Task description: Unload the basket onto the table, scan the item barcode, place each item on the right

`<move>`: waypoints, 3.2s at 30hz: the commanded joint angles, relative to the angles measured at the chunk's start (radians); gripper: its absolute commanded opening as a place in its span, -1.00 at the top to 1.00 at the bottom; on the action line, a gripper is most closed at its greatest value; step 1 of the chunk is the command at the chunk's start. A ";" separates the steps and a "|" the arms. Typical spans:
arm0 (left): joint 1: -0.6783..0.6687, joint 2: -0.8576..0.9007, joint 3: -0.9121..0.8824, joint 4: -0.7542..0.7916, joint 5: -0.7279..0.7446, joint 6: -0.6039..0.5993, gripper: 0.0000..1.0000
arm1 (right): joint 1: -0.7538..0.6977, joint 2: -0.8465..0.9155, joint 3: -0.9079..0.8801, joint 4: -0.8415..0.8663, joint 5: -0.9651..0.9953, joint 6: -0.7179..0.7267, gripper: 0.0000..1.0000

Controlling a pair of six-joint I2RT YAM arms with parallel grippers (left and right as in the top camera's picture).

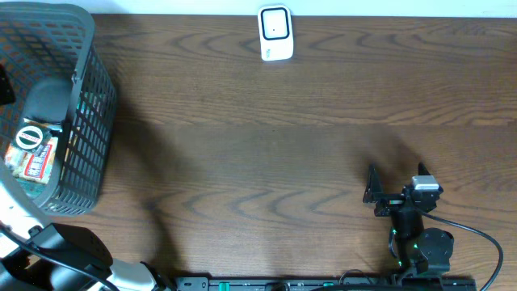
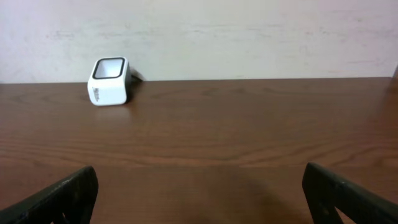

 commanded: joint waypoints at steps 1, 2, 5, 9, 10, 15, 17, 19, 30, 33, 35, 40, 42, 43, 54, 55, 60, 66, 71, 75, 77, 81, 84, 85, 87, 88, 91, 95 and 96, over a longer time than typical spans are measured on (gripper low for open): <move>0.005 -0.008 0.022 0.003 -0.016 0.016 -0.95 | 0.009 -0.005 -0.001 -0.005 -0.006 0.013 -0.99; 0.005 -0.008 0.022 0.000 -0.016 0.016 -0.95 | 0.009 -0.005 -0.001 -0.004 -0.006 0.014 -0.99; 0.005 -0.008 0.022 -0.008 -0.016 0.016 -0.96 | 0.009 -0.005 -0.001 -0.004 -0.006 0.014 -0.99; 0.005 -0.008 0.021 -0.007 -0.015 0.016 -0.95 | 0.009 -0.005 -0.001 -0.004 -0.006 0.014 -0.99; 0.005 -0.008 0.021 -0.010 -0.016 0.016 -0.95 | 0.009 -0.005 -0.001 -0.004 -0.006 0.014 -0.98; 0.006 -0.007 0.008 -0.010 -0.017 0.017 -0.96 | 0.009 -0.005 -0.001 -0.004 -0.006 0.014 -0.99; 0.007 -0.007 0.002 0.000 -0.026 0.017 -0.95 | 0.009 -0.005 -0.001 -0.004 -0.006 0.014 -0.98; 0.012 -0.003 0.001 0.001 -0.027 0.017 -0.95 | 0.009 -0.005 -0.001 -0.004 -0.006 0.014 -0.99; 0.052 0.032 -0.001 -0.049 -0.012 0.016 -0.95 | 0.009 -0.005 -0.001 -0.005 -0.006 0.013 -0.98; 0.052 0.039 -0.001 -0.046 -0.012 -0.013 -0.95 | 0.009 -0.005 -0.001 -0.004 -0.006 0.013 -0.99; 0.052 0.055 -0.005 -0.048 -0.012 -0.016 -0.95 | 0.009 -0.005 -0.001 -0.004 -0.006 0.014 -0.98; 0.053 0.117 -0.023 -0.061 -0.008 -0.018 -0.96 | 0.009 -0.005 -0.001 -0.005 -0.006 0.013 -0.98; 0.053 0.140 -0.035 -0.075 0.027 -0.018 -0.96 | 0.009 -0.005 -0.001 -0.004 -0.006 0.013 -0.98; 0.053 0.153 -0.041 -0.086 0.051 -0.018 -0.96 | 0.009 -0.005 -0.001 -0.004 -0.006 0.013 -0.98; 0.046 0.234 -0.160 -0.167 0.083 -0.007 -0.89 | 0.009 -0.005 -0.001 -0.004 -0.006 0.013 -0.99; 0.041 0.234 -0.180 -0.167 0.082 0.012 -0.89 | 0.009 -0.005 -0.001 -0.004 -0.006 0.013 -0.98; -0.003 0.234 -0.270 -0.162 0.061 0.087 -0.89 | 0.008 -0.005 -0.001 -0.004 -0.006 0.014 -0.99; -0.061 0.234 -0.395 -0.053 -0.160 0.122 -0.90 | 0.009 -0.005 -0.001 -0.004 -0.006 0.013 -0.98; -0.073 0.234 -0.463 0.085 -0.361 0.121 -0.99 | 0.009 -0.005 -0.001 -0.005 -0.006 0.014 -0.98; -0.066 0.235 -0.473 0.151 -0.397 0.121 -1.00 | 0.009 -0.005 -0.001 -0.004 -0.006 0.014 -0.98; -0.062 0.236 -0.473 0.168 -0.397 0.117 -1.00 | 0.009 -0.005 -0.001 -0.004 -0.006 0.013 -0.99; -0.061 0.255 -0.474 0.166 -0.354 0.118 -0.86 | 0.009 -0.005 -0.001 -0.004 -0.006 0.014 -0.99; -0.062 0.272 -0.475 0.153 -0.304 0.117 -0.52 | 0.009 -0.005 -0.001 -0.005 -0.006 0.014 -0.98; -0.062 0.276 -0.475 0.145 -0.282 0.117 -0.39 | 0.009 -0.005 -0.001 -0.004 -0.006 0.014 -0.99; -0.062 0.279 -0.475 0.125 -0.225 0.117 -0.15 | 0.009 -0.005 -0.001 -0.004 -0.006 0.014 -0.98; -0.062 0.279 -0.475 0.117 -0.203 0.117 -0.04 | 0.009 -0.005 -0.001 -0.005 -0.006 0.013 -0.98; -0.063 0.278 -0.475 0.097 -0.176 0.113 0.45 | 0.009 -0.005 -0.001 -0.005 -0.006 0.014 -0.98; -0.063 0.251 -0.467 0.109 -0.175 0.019 0.85 | 0.009 -0.005 -0.001 -0.005 -0.006 0.014 -0.98; -0.063 0.235 -0.460 0.120 -0.175 -0.033 0.85 | 0.009 -0.005 -0.001 -0.004 -0.006 0.014 -0.98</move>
